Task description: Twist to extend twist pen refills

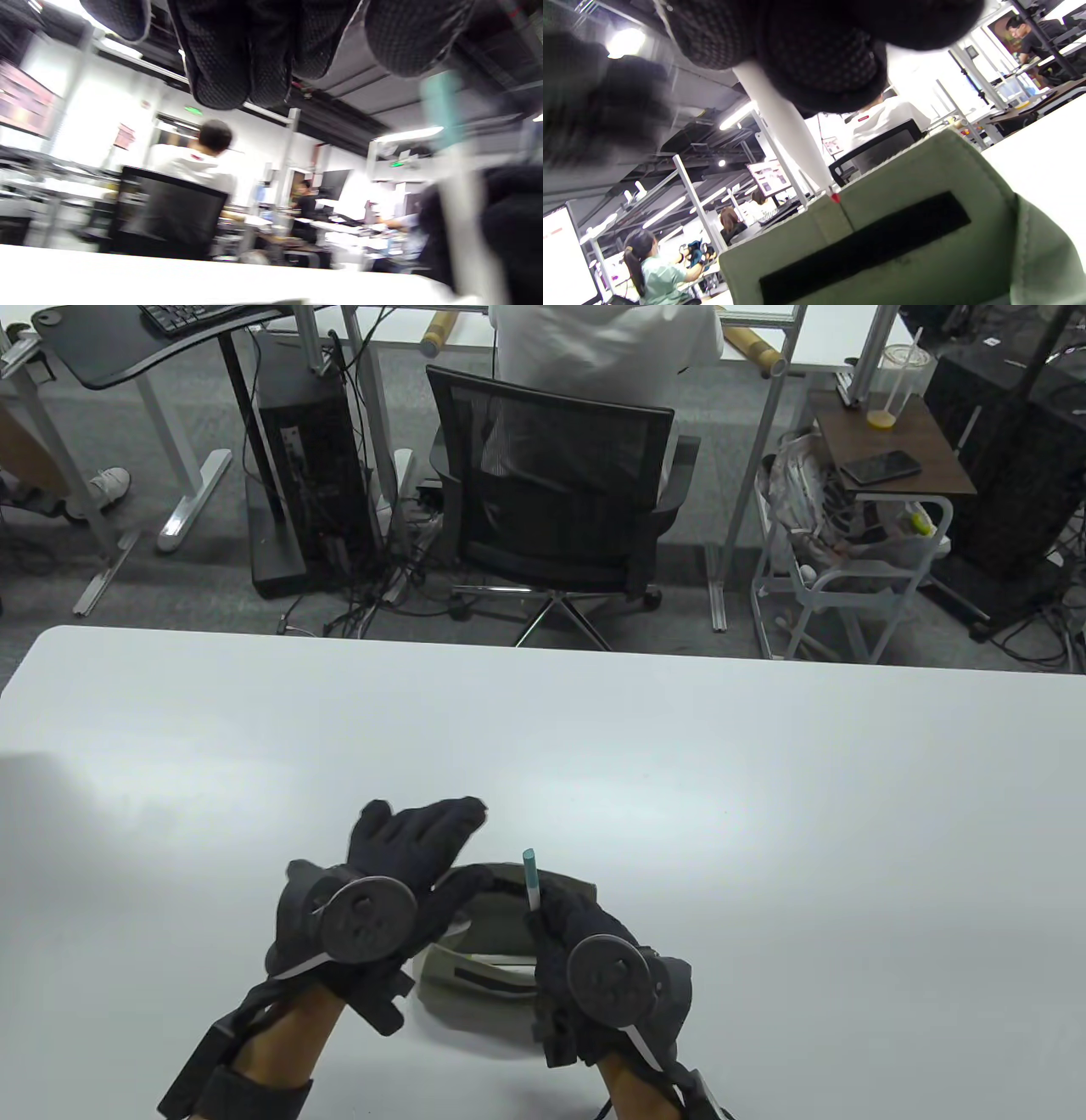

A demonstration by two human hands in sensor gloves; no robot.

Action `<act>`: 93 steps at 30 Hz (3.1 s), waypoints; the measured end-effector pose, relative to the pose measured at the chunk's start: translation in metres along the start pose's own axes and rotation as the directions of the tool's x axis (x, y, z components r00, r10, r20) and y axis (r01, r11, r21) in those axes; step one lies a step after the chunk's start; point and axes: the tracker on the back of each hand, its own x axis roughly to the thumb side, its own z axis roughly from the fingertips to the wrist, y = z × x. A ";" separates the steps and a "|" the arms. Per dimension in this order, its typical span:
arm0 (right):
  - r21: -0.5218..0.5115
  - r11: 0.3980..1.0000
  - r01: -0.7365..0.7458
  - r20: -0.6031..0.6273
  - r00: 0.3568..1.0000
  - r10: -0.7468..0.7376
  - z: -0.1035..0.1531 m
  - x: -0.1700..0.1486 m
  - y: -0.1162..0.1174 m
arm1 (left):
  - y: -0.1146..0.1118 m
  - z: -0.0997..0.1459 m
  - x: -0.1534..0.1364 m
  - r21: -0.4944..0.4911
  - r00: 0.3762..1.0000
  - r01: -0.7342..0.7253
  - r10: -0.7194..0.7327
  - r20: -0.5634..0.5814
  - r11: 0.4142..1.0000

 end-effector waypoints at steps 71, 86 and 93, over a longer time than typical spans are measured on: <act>0.081 0.898 -0.433 -0.080 0.895 0.439 -0.026 -0.023 -0.001 | -0.098 -0.044 -0.016 -0.415 0.984 0.017 -0.088 -0.152 0.910; 0.527 0.605 -0.597 0.292 0.796 0.531 -0.010 -0.004 0.108 | -0.110 -0.045 -0.014 -0.345 0.981 0.097 -0.149 -0.126 0.934; 0.478 0.555 -0.680 0.353 0.728 0.588 -0.004 -0.002 0.120 | -0.111 -0.048 -0.015 -0.360 0.983 0.076 -0.131 -0.131 0.930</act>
